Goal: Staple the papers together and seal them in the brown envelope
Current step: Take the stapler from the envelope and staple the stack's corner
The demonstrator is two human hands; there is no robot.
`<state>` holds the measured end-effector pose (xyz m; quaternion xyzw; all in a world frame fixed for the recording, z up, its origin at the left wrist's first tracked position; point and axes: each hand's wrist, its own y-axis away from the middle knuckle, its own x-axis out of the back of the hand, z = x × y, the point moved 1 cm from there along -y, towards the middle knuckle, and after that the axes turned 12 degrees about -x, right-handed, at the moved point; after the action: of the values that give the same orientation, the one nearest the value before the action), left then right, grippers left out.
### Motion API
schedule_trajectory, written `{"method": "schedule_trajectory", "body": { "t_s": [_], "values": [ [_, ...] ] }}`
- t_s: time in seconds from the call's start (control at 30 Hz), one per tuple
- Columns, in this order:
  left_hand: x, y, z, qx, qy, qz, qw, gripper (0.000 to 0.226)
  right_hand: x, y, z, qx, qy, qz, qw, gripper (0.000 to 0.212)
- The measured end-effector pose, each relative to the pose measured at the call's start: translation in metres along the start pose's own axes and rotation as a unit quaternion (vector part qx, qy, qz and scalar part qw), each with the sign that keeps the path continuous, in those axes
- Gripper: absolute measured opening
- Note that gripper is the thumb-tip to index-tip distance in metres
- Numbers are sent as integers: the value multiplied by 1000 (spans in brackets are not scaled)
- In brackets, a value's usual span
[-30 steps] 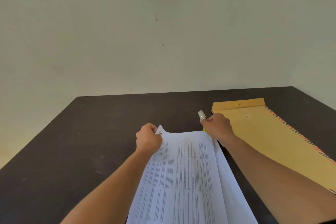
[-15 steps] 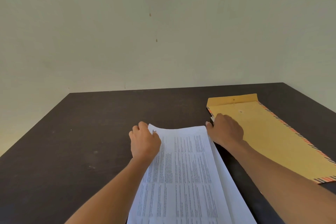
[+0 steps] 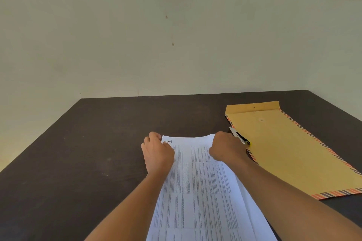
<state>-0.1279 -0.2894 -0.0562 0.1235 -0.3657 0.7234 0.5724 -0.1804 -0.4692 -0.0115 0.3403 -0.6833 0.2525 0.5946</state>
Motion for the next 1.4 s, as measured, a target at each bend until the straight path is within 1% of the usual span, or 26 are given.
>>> {"method": "schedule_trajectory", "body": {
  "t_s": [0.13, 0.23, 0.3, 0.33, 0.37, 0.4, 0.47, 0.5, 0.57, 0.6, 0.63, 0.67, 0.73, 0.77, 0.8, 0.83, 0.9, 0.97, 1.03, 1.07, 1.1, 1.13, 1.2, 1.27, 1.4],
  "values": [
    [6, -2, 0, 27, 35, 11, 999, 10, 1, 2, -8, 10, -46, -35, 998, 14],
    [10, -6, -1, 70, 81, -2, 994, 11, 2, -1, -9, 4, -95, -54, 994, 14],
    [15, -11, 2, 102, 118, -9, 988, 16, 0, -7, -9, -11, -161, -83, 983, 17],
    [19, -13, 3, 117, 141, -7, 983, 20, 0, -10, -9, -20, -208, -103, 972, 15],
    [23, -16, 3, 134, 165, -2, 977, 25, 1, -12, -10, -24, -258, -118, 958, 14],
    [27, -18, 2, 152, 187, 5, 971, 29, 2, -14, -11, -19, -305, -123, 944, 17],
    [34, -22, -1, 186, 210, 6, 960, 43, 10, -14, -14, 14, -383, -107, 917, 25],
    [36, -25, -5, 201, 223, -4, 954, 55, 15, -13, -16, 35, -416, -92, 904, 28],
    [39, -32, -4, 211, 237, -56, 947, 88, 30, -10, -20, 73, -463, -77, 880, 33],
    [40, -36, -3, 206, 237, -98, 944, 96, 38, -8, -22, 89, -477, -75, 871, 34],
    [43, -39, 0, 199, 239, -136, 941, 96, 45, -7, -23, 104, -486, -76, 865, 34],
    [46, -41, 1, 198, 246, -171, 933, 90, 51, -4, -23, 120, -491, -77, 859, 34],
    [56, -44, 5, 209, 281, -236, 906, 87, 62, -1, -24, 148, -501, -79, 849, 33],
    [61, -46, 5, 206, 301, -257, 895, 84, 67, 0, -25, 160, -502, -78, 847, 34],
    [65, -48, 5, 192, 322, -260, 890, 76, 71, 1, -24, 169, -503, -77, 844, 38],
    [68, -52, 7, 175, 334, -246, 893, 64, 76, 1, -24, 173, -511, -80, 838, 44],
    [77, -58, 21, 138, 357, -194, 903, 44, 84, -2, -23, 158, -551, -106, 812, 62],
    [89, -66, 40, 95, 396, -136, 903, 35, 93, -5, -21, 130, -589, -132, 787, 77],
    [102, -77, 58, 33, 407, -90, 908, 30, 101, -10, -21, 111, -612, -140, 771, 82],
    [109, -83, 65, -4, 403, -72, 912, 27, 106, -12, -22, 109, -622, -138, 763, 79],
    [117, -87, 74, -44, 396, -58, 916, 23, 111, -15, -23, 111, -629, -136, 757, 73],
    [124, -91, 82, -83, 387, -48, 917, 21, 116, -15, -26, 122, -630, -132, 755, 62],
    [133, -93, 94, -137, 375, -27, 917, 23, 123, -12, -31, 149, -615, -115, 766, 38],
    [132, -90, 96, -145, 367, -13, 919, 26, 121, -7, -34, 152, -608, -97, 774, 26],
    [110, -74, 75, -108, 312, 12, 944, 25, 94, 3, -37, 119, -601, -67, 788, 24]
  ]
}}
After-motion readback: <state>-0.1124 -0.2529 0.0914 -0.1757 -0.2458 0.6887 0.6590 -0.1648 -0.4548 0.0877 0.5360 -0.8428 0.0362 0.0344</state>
